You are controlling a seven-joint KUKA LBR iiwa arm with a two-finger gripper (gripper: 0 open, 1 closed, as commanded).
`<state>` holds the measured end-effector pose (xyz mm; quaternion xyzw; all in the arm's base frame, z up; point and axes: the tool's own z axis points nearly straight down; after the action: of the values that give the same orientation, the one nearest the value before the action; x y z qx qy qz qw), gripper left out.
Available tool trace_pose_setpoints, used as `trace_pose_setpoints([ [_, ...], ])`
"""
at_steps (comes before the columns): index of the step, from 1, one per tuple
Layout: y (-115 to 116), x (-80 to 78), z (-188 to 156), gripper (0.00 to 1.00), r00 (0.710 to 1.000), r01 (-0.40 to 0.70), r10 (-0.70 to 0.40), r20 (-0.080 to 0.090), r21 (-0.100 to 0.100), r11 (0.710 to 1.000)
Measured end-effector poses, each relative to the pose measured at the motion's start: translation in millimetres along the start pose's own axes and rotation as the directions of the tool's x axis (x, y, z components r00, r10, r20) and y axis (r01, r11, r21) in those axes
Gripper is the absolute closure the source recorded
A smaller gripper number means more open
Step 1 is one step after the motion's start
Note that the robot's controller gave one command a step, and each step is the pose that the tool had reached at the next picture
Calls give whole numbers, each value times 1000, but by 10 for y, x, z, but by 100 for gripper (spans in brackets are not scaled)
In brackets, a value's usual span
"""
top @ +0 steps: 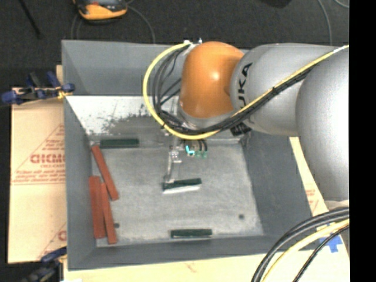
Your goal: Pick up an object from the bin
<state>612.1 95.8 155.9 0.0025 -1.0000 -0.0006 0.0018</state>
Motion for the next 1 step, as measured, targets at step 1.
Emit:
trace_pose_setpoints([
  [1,-4,-18,-49,0,1000,-2,2,8,-1,1000],
])
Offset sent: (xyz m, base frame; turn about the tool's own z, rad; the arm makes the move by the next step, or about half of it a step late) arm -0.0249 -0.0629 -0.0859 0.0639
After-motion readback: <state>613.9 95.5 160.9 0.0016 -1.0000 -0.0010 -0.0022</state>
